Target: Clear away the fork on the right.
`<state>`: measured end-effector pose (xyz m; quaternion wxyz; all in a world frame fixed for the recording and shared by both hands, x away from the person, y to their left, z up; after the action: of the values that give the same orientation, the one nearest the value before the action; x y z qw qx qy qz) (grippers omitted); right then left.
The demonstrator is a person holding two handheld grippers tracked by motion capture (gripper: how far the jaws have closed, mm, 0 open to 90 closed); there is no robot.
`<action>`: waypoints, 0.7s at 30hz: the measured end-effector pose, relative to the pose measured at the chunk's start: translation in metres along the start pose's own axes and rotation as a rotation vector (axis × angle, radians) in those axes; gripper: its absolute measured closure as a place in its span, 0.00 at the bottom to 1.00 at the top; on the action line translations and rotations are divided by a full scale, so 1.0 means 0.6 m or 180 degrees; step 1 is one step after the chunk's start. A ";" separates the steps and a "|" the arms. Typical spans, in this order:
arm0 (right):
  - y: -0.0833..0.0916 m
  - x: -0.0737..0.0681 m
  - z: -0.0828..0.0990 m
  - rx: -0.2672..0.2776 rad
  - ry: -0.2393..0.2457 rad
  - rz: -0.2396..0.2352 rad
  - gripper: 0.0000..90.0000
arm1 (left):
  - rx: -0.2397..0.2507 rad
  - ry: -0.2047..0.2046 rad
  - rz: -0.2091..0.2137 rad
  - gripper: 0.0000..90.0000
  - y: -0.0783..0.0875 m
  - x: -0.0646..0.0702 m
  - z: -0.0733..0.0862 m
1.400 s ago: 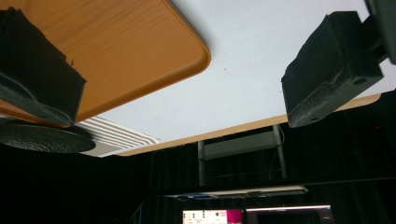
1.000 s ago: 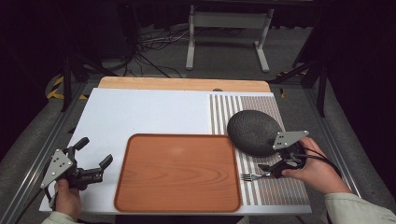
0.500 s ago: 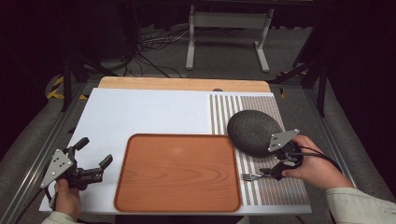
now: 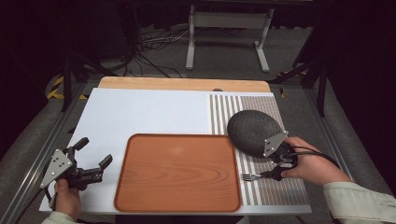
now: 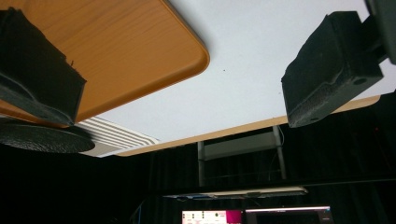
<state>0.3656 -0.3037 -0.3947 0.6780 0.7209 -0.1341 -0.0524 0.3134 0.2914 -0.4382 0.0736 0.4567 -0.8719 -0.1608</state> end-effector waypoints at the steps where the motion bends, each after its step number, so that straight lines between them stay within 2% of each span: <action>1: -0.003 0.000 0.000 -0.0029 0.0051 0.0009 0.31 | 0.0001 -0.0001 0.0001 0.00 0.000 0.000 0.000; 3: -0.007 -0.003 0.000 -0.0131 0.0069 -0.0043 0.32 | 0.0002 0.0002 -0.0003 0.00 0.000 0.000 0.000; 5: -0.010 -0.003 0.000 -0.0157 0.0100 -0.0057 0.35 | 0.0002 -0.0001 -0.0006 0.00 0.000 -0.001 0.000; 6: -0.016 -0.005 0.001 -0.0261 0.0149 -0.0113 0.38 | 0.0001 0.0002 0.0001 0.00 0.000 0.000 0.000; 9: -0.021 -0.005 0.001 -0.0349 0.0226 -0.0131 0.40 | 0.0000 0.0002 0.0000 0.00 0.000 0.000 0.000; 11: -0.026 -0.005 0.002 -0.0517 0.0312 -0.0190 0.44 | 0.0001 0.0004 -0.0003 0.00 0.000 0.000 0.000; 14: -0.033 -0.004 0.003 -0.0666 0.0375 -0.0200 0.47 | 0.0003 -0.0002 -0.0006 0.00 0.000 -0.001 0.000; 15: -0.036 -0.006 0.004 -0.0751 0.0384 -0.0211 0.49 | 0.0003 0.0005 0.0001 0.00 0.000 0.000 0.000; 18: -0.040 -0.006 0.003 -0.0868 0.0465 -0.0231 0.58 | -0.0006 -0.0009 0.0007 0.00 0.000 0.000 0.000; 19: -0.040 -0.006 0.003 -0.0868 0.0465 -0.0231 0.58 | -0.0006 -0.0009 0.0007 0.00 0.000 0.000 0.000; 20: -0.043 -0.005 0.002 -0.0975 0.0555 -0.0223 0.63 | 0.0000 -0.0012 0.0007 0.00 0.000 0.000 0.000; 21: -0.043 -0.005 0.002 -0.0975 0.0555 -0.0223 0.63 | 0.0000 -0.0012 0.0007 0.00 0.000 0.000 0.000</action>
<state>0.3656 -0.3027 -0.4204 0.7867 0.6151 -0.0400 -0.0330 0.3135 0.2911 -0.4383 0.0722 0.4554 -0.8725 -0.1616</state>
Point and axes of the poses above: each handheld gripper's, and its own axes: y roughly backward along the jaws, z roughly out of its underside, x roughly to its right, the point moved 1 cm from there along -y, roughly forward along the jaws, and after that the axes turned 15 degrees about -x, right-handed, at the moved point
